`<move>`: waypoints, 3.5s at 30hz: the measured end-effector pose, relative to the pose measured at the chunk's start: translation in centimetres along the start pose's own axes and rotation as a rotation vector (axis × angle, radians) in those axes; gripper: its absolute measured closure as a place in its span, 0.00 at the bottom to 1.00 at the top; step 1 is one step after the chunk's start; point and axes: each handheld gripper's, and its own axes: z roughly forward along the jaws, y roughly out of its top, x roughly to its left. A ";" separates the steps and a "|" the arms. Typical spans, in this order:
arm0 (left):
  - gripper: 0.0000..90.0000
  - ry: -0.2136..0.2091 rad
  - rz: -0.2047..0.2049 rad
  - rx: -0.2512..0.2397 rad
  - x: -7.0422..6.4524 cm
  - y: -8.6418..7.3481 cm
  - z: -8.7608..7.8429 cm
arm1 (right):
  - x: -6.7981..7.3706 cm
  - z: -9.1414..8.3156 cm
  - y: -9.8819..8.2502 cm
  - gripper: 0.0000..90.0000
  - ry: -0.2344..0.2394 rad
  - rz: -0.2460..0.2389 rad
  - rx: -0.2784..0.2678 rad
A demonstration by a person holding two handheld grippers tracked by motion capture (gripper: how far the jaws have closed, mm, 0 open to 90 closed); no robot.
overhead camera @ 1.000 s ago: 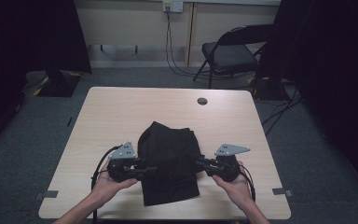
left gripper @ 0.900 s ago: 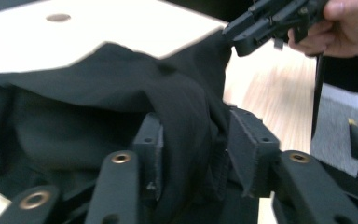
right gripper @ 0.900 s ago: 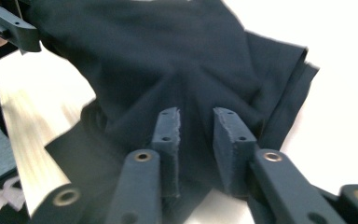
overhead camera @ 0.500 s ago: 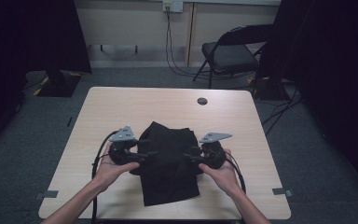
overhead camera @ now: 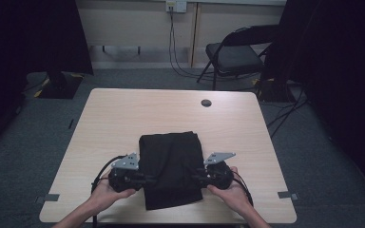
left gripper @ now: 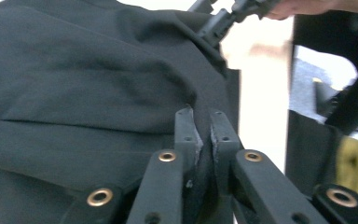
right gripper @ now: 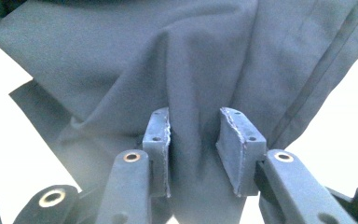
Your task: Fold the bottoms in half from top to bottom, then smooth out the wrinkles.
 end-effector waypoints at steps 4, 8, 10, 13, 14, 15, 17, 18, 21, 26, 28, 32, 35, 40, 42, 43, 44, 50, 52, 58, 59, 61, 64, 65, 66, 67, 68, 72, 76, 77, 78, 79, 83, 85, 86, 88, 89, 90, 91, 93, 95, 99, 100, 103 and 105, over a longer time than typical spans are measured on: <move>0.82 -0.037 -0.001 0.026 -1.3 -0.9 -0.1 | 0.2 -1.0 -0.7 0.63 0.022 0.007 -0.007; 0.71 -0.035 -0.015 -0.033 -1.2 -0.7 -1.2 | 0.4 -1.3 0.8 0.58 0.032 0.015 -0.077; 0.67 -0.012 -0.021 -0.088 -0.7 0.1 -2.1 | 0.9 -0.6 2.3 0.65 0.025 -0.002 -0.103; 0.66 0.042 -0.047 -0.145 0.6 1.8 -2.6 | 1.0 0.7 4.1 0.72 0.025 -0.005 -0.133; 0.67 0.067 -0.053 -0.142 1.1 2.3 -2.5 | 0.9 1.2 4.5 0.75 0.020 0.002 -0.132; 0.68 0.084 -0.055 -0.146 1.6 2.7 -2.2 | 0.8 1.9 4.8 0.75 0.018 0.005 -0.127; 0.66 0.104 -0.093 -0.132 2.6 2.9 -1.0 | 0.8 3.2 4.8 0.76 0.024 -0.006 -0.076; 0.62 0.126 -0.082 -0.115 2.8 2.8 -0.5 | 1.2 3.9 4.4 0.76 0.045 -0.026 -0.038; 0.60 0.168 -0.061 -0.057 3.4 2.0 0.9 | 2.7 4.2 3.0 0.75 0.082 -0.069 0.005; 0.59 0.203 -0.060 0.009 3.4 0.5 1.3 | 4.4 3.2 1.0 0.72 0.159 -0.106 0.023; 0.62 0.225 -0.060 0.057 3.4 -0.1 1.6 | 4.7 2.7 0.9 0.70 0.174 -0.117 0.026; 0.83 0.214 -0.035 0.148 3.1 -1.2 1.7 | 3.1 1.6 2.8 0.68 0.137 -0.077 -0.069; 0.83 0.225 -0.091 0.135 3.1 -1.7 1.0 | 1.5 2.0 4.4 0.66 0.083 -0.054 -0.090; 0.73 0.187 -0.072 -0.056 2.8 1.0 -0.9 | -1.0 3.2 7.8 0.66 0.040 -0.050 -0.099; 0.69 0.162 -0.071 -0.090 2.8 2.2 -0.6 | -2.6 4.2 9.9 0.61 0.017 -0.040 -0.090; 0.69 0.155 -0.071 -0.091 2.9 2.7 -0.1 | -3.1 4.6 10.5 0.56 0.027 -0.030 -0.077; 0.69 0.138 -0.081 -0.084 3.0 3.0 0.8 | -3.6 5.3 11.3 0.52 0.024 -0.024 -0.059; 0.66 0.174 -0.107 0.068 3.8 1.8 6.3 | -4.8 10.1 13.2 0.33 0.053 -0.039 0.007; 0.66 0.159 -0.154 0.079 4.3 1.2 7.0 | -4.8 11.7 13.3 0.29 0.056 -0.068 0.045; 0.67 0.151 -0.150 0.085 5.3 1.0 7.3 | -5.5 14.9 13.1 0.20 0.035 -0.078 0.116; 0.67 0.141 -0.154 0.086 5.6 1.0 7.2 | -5.6 15.2 13.0 0.20 0.030 -0.070 0.129; 0.68 0.127 -0.152 0.085 5.9 0.9 7.1 | -5.9 15.4 12.4 0.20 0.026 -0.069 0.145; 0.69 0.139 -0.120 0.091 6.2 0.9 6.9 | -6.5 14.8 11.5 0.21 0.036 -0.040 0.139; 0.70 0.146 -0.108 0.090 6.3 0.8 6.8 | -6.7 14.5 11.1 0.21 0.043 -0.028 0.131; 0.71 0.144 -0.111 0.091 6.5 0.8 6.6 | -6.8 14.1 10.8 0.21 0.049 -0.023 0.127; 0.72 0.145 -0.104 0.101 6.8 0.8 6.4 | -6.9 13.8 10.5 0.22 0.051 -0.023 0.130; 0.72 0.147 -0.102 0.104 7.0 0.9 6.3 | -6.8 13.4 10.1 0.23 0.053 -0.030 0.134; 0.73 0.141 -0.103 0.097 7.3 0.7 6.3 | -6.5 12.2 9.2 0.36 0.078 -0.044 0.141; 0.73 0.182 -0.060 0.110 6.6 0.8 6.6 | -6.5 11.8 8.9 0.63 0.125 -0.029 0.127; 0.73 0.179 -0.076 0.102 6.6 0.8 6.7 | -6.5 11.9 8.9 0.68 0.144 -0.024 0.127; 0.74 0.179 -0.076 0.102 6.6 0.8 6.7 | -6.5 11.9 8.9 0.68 0.144 -0.024 0.127; 0.74 0.179 -0.079 0.096 6.6 0.7 6.8 | -6.5 11.7 9.1 0.78 0.155 -0.014 0.117; 0.77 0.167 -0.087 0.080 6.4 0.7 7.4 | -6.3 10.9 9.4 0.84 0.172 -0.020 0.098; 0.78 0.172 -0.100 0.061 6.1 0.8 7.8 | -6.0 9.7 9.7 0.85 0.167 -0.039 0.071; 0.78 0.172 -0.100 0.061 6.1 0.8 7.8 | -6.0 9.7 9.7 0.85 0.167 -0.039 0.071; 0.78 0.188 -0.098 0.041 6.0 0.7 8.0 | -5.6 8.7 9.9 0.85 0.170 -0.048 0.035; 0.78 0.195 -0.098 0.039 5.8 0.7 8.1 | -5.4 8.2 9.9 0.85 0.175 -0.060 0.023; 0.78 0.206 -0.100 0.037 5.7 0.8 8.2 | -5.0 7.8 10.0 0.85 0.175 -0.075 0.011; 0.78 0.221 -0.096 0.031 5.6 0.8 8.4 | -4.4 7.0 10.0 0.85 0.182 -0.093 -0.003; 0.79 0.243 -0.083 0.023 5.3 0.8 8.6 | -4.0 6.6 10.0 0.85 0.194 -0.099 -0.015; 0.79 0.256 -0.072 0.015 5.1 0.8 8.7 | -3.1 6.0 9.8 0.86 0.198 -0.123 -0.026; 0.80 0.244 -0.057 0.006 5.1 0.6 8.5 | -2.2 5.1 8.9 0.86 0.226 -0.131 -0.043; 0.79 0.233 -0.050 0.008 5.1 0.7 8.5 | -2.2 4.9 8.7 0.86 0.221 -0.135 -0.045; 0.72 0.197 -0.059 0.005 5.2 1.2 8.0 | -2.9 4.7 8.7 0.87 0.203 -0.109 -0.062; 0.60 0.206 -0.048 -0.024 4.3 1.9 6.9 | -4.0 4.6 8.9 0.87 0.187 -0.080 -0.082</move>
